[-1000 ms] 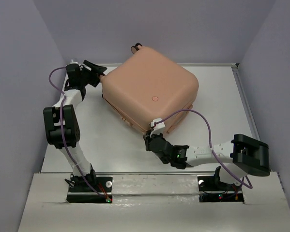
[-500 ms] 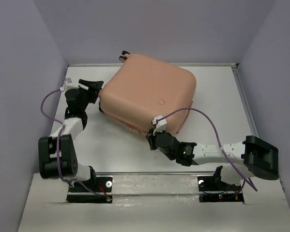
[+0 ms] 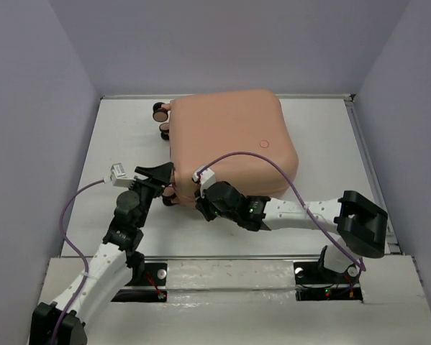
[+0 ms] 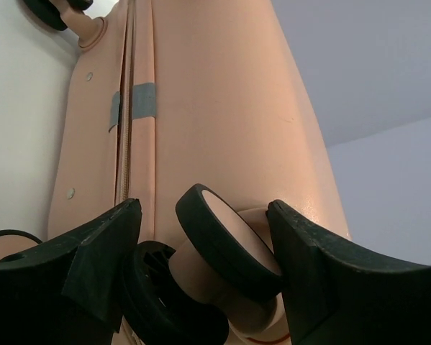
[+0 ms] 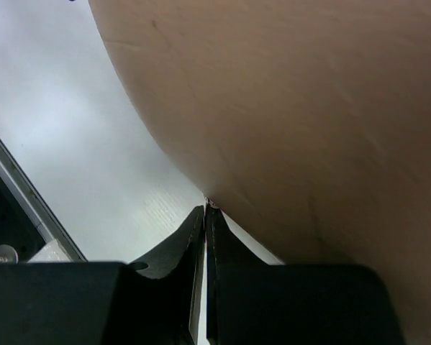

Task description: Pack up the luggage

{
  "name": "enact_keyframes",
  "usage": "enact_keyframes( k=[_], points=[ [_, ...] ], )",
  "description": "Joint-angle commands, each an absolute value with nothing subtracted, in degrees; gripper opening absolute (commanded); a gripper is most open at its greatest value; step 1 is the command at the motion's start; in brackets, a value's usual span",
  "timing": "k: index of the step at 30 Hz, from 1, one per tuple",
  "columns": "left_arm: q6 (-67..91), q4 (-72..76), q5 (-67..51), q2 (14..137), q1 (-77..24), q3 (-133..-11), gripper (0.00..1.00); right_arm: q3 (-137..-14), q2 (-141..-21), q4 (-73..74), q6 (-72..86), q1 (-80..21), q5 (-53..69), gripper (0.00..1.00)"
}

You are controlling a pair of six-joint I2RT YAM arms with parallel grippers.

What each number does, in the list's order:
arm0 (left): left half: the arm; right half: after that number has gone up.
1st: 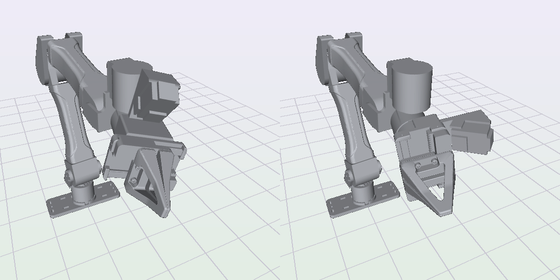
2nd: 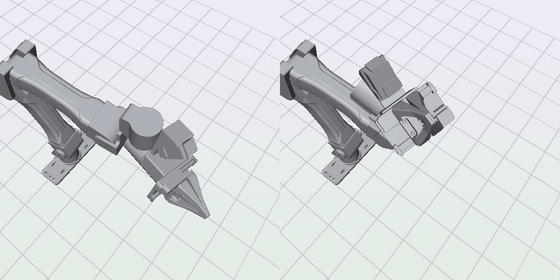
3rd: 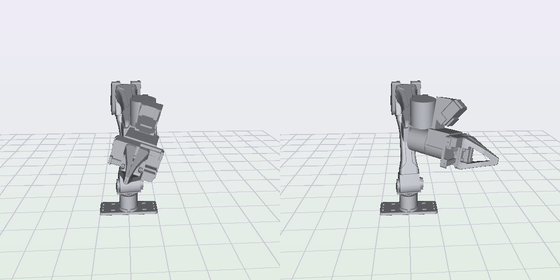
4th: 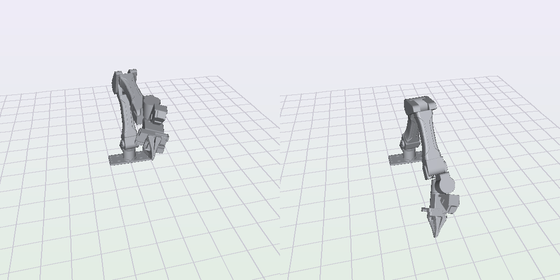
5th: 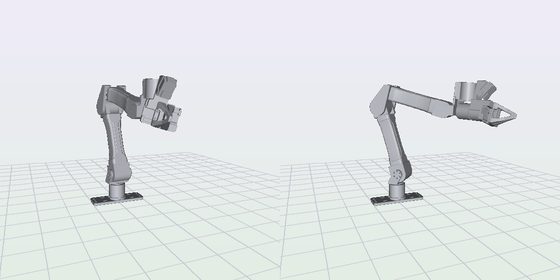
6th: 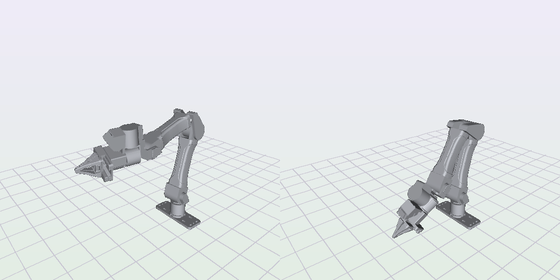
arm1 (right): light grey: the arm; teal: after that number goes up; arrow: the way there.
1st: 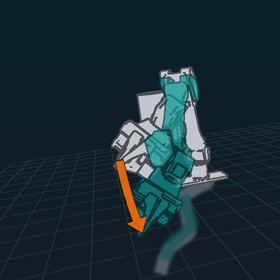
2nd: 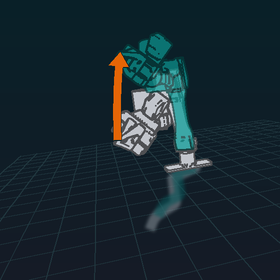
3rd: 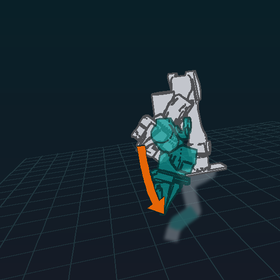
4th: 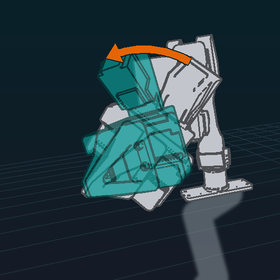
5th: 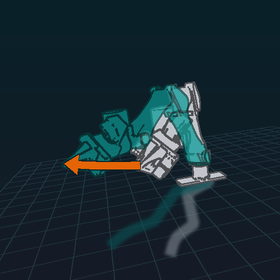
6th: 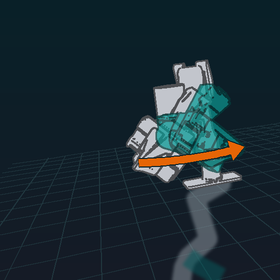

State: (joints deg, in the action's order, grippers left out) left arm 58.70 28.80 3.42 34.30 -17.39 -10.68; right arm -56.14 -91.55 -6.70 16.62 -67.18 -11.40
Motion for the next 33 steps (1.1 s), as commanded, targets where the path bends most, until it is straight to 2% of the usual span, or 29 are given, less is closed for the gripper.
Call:
enact_keyframes(
  k=[1,3,7,13,17,22,27,30,33],
  points=[
    [58.27,24.43,1.36,32.86,-33.11,-9.66,0.06,-57.5,-90.27,-21.0,17.58,-65.92,-7.9,0.07],
    [58.27,24.52,5.43,34.71,-41.69,-11.51,0.06,-54.16,-86.5,-21.09,17.67,-63.56,-8.53,0.07],
    [57.22,27.85,13.61,44.96,-52.44,-15.81,0.06,-47.03,-78.59,-21.53,17.23,-56.53,-4.23,0.07],
    [50.99,35.42,7.58,65.98,-55.01,-32.4,0.06,-41.14,-62.95,-13.28,11.78,-50.54,-3.42,0.07],
    [47.99,35.42,1.86,78.2,-55.81,-50.13,0.06,-34.47,-55.29,-12.57,15.28,-50.54,-3.34,0.07],
    [48.34,34.64,-7.2,88.76,-55.9,-60.98,0.06,-24.27,-55.45,-28.28,23.28,-50.54,-1.93,0.07],
    [46.41,27.27,-10.36,89.03,-55.64,-67.66,0.06,-21.8,-57.57,-38.93,23.3,-51.06,-1.06,0.07],
    [49.03,26.89,-16.16,89.12,-54.14,-68.55,0.06,-21.01,-57.39,-43.56,22.94,-51.06,-3.24,0.07],
    [47.99,25.32,-16.17,88.07,-54.14,-70.22,0.06,-20.31,-60.89,-50.86,25.48,-51.06,-3.25,0.07]
  ],
)
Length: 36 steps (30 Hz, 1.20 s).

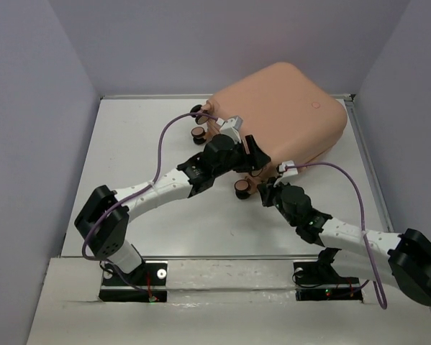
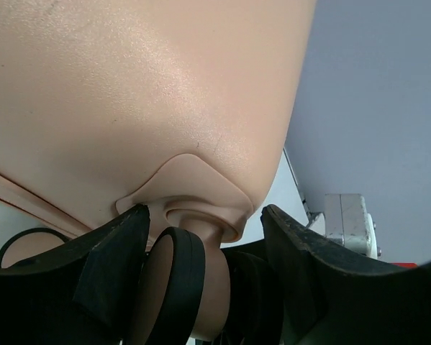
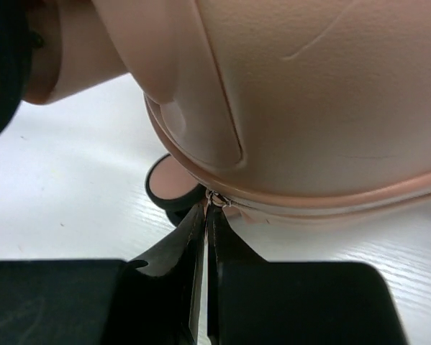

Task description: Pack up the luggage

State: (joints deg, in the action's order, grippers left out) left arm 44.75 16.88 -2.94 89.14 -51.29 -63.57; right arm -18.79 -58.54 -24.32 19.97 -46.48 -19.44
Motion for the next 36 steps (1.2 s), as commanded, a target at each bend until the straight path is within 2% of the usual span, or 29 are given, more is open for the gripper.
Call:
enact_keyframes(
  k=[1,2,3,5,6,8,9,10,12,14,20,24,34,36],
  points=[
    [47.73,24.7,-16.61,87.46,-54.14,-70.66,0.06,-20.3,-63.69,-54.37,26.1,-51.06,-2.73,0.07],
    [45.72,19.3,-17.83,86.93,-53.44,-73.01,0.06,-20.74,-64.33,-54.23,26.8,-51.06,-2.64,0.07],
    [43.35,15.59,-16.8,86.05,-52.92,-73.99,0.11,-20.48,-64.25,-53.79,27.15,-51.06,-2.64,0.07],
    [35.47,8.03,-9.17,80.53,-49.86,-74.62,0.36,-19.17,-60.75,-50.99,27.51,-51.06,-2.81,0.07],
    [33.68,2.86,-6.79,77.98,-47.75,-72.62,0.62,-18.64,-58.99,-48.98,27.42,-51.06,-3.25,0.07],
    [29.65,-1.29,-6.41,71.3,-40.82,-68.32,0.79,-17.93,-53.91,-42.12,26.81,-51.06,-3.34,0.07],
    [28.49,-2.45,-7.9,69.28,-32.17,-67.33,0.85,-17.84,-52.4,-39.92,26.63,-51.06,-2.99,0.07],
    [26.74,-3.24,-12.17,69.26,-27.82,-66.63,0.86,-17.84,-50.99,-36.25,26.37,-51.06,-3.08,0.07],
    [20.69,-6.58,-11.61,71.96,-20.17,-67.41,0.86,-18.19,-47.82,-32.63,25.84,-51.06,-3.16,0.07],
    [16.11,-6.94,-12.74,74.87,-18.29,-68.9,0.86,-18.72,-46.5,-28.75,25.49,-51.06,-3.08,0.07],
    [0.02,-6.77,-11.51,85.77,-17.93,-79.79,0.88,-18.81,-46.49,-26.81,25.66,-51.06,-1.58,0.07],
    [-9.48,-11.24,-17.56,91.57,-18.1,-86.65,0.86,-17.84,-47.37,-27.6,25.84,-51.06,-1.32,0.07],
    [-15.9,-14.76,-14.15,103.61,-19.95,-96.76,0.82,-17.84,-47.02,-27.69,25.75,-51.06,1.41,0.07],
    [-16.44,-15.64,-14.68,106.07,-20.21,-98.61,0.79,-17.84,-46.93,-27.51,25.49,-51.06,1.41,0.07]
  ],
)
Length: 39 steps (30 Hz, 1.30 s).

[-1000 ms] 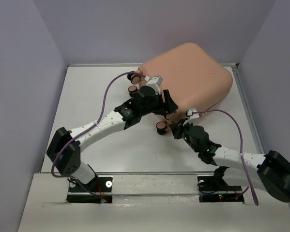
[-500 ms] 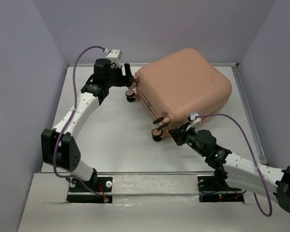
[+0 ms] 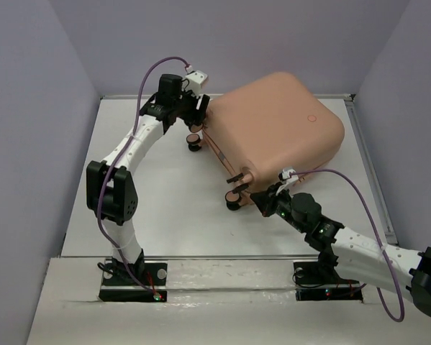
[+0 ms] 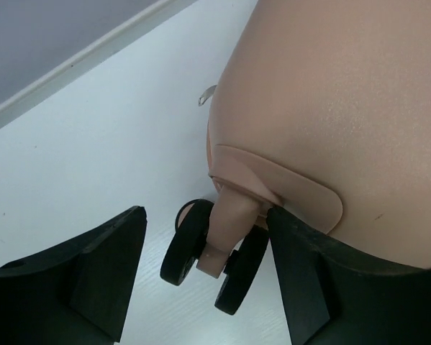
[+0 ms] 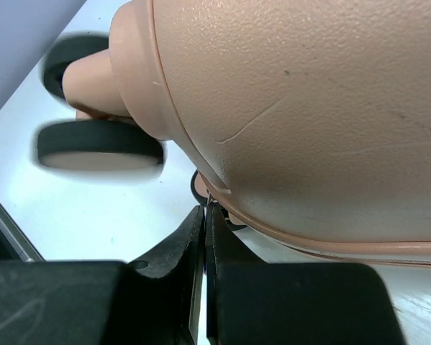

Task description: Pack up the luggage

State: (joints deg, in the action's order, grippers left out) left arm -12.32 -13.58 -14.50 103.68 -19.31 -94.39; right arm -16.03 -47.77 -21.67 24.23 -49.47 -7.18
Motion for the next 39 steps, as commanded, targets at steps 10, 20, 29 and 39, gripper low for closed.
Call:
enact_keyframes(
  k=[10,20,29,39],
  points=[
    [-14.86,-15.56,-13.2,114.34,-20.92,-101.87,0.06,-17.84,-46.41,-26.81,25.49,-51.06,0.7,0.07],
    [-4.66,-2.72,-4.22,102.66,-16.78,-72.63,0.06,-24.95,-52.44,-24.52,19.17,-47.04,3.04,0.07],
    [4.81,-6.24,-3.33,89.13,-24.42,-59.61,0.06,-43.13,-65.64,-26.54,15.73,-24.29,39.15,0.07],
    [20.64,3.48,-20.46,69.88,-28.04,-42.21,0.06,-31.33,-57.25,-23.8,21.07,-19.07,36.14,0.07]
  ],
)
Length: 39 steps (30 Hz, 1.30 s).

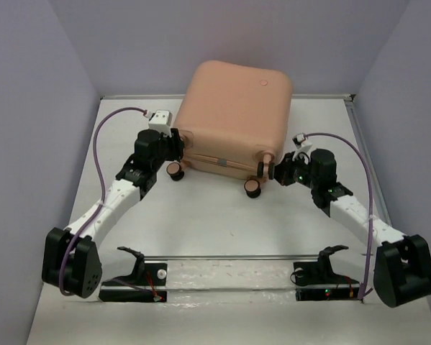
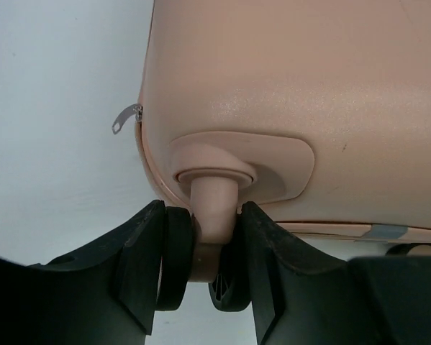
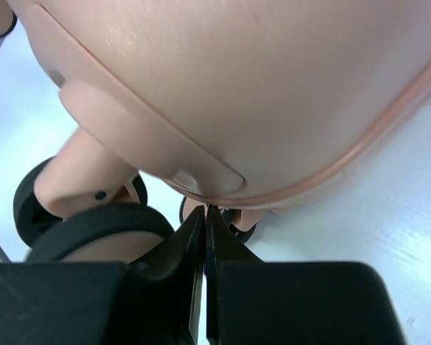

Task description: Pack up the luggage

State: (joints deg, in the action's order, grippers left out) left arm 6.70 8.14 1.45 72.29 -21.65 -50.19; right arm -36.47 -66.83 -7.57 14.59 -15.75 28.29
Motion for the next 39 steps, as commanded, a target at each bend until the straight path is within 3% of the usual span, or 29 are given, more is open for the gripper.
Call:
enact_keyframes(
  k=[1,6,10,21,24,25,35,39],
  points=[
    [23.96,5.6,-23.87,68.22,-27.95,-40.88,0.06,-23.2,-55.56,-29.04,23.62,-20.73,31.69,0.07],
    [31.55,17.12,-28.74,66.97,-29.26,-37.27,0.06,-12.83,-57.03,-40.87,30.33,-33.3,15.84,0.07],
    [33.48,19.16,-29.88,67.41,-30.32,-37.53,0.06,-13.09,-61.87,-44.91,31.82,-33.31,12.49,0.07],
    [34.72,21.0,-31.55,63.81,-30.41,-35.69,0.06,-11.17,-60.74,-45.62,33.66,-33.31,1.59,0.07],
    [33.93,20.57,-30.77,63.37,-30.41,-35.68,0.06,-10.81,-59.68,-44.39,32.97,-33.84,0.26,0.32],
    [33.58,20.22,-30.59,63.37,-30.41,-35.68,0.06,-10.98,-59.24,-43.95,32.52,-33.84,0.26,0.37],
    [31.47,16.09,-27.16,60.82,-30.23,-37.0,0.06,-13.45,-55.21,-38.24,27.33,-33.84,-9.3,0.41],
    [30.59,12.15,-22.95,58.19,-29.45,-38.14,0.06,-10.11,-51.17,-35.7,31.71,-33.84,-10.28,0.61]
  ],
)
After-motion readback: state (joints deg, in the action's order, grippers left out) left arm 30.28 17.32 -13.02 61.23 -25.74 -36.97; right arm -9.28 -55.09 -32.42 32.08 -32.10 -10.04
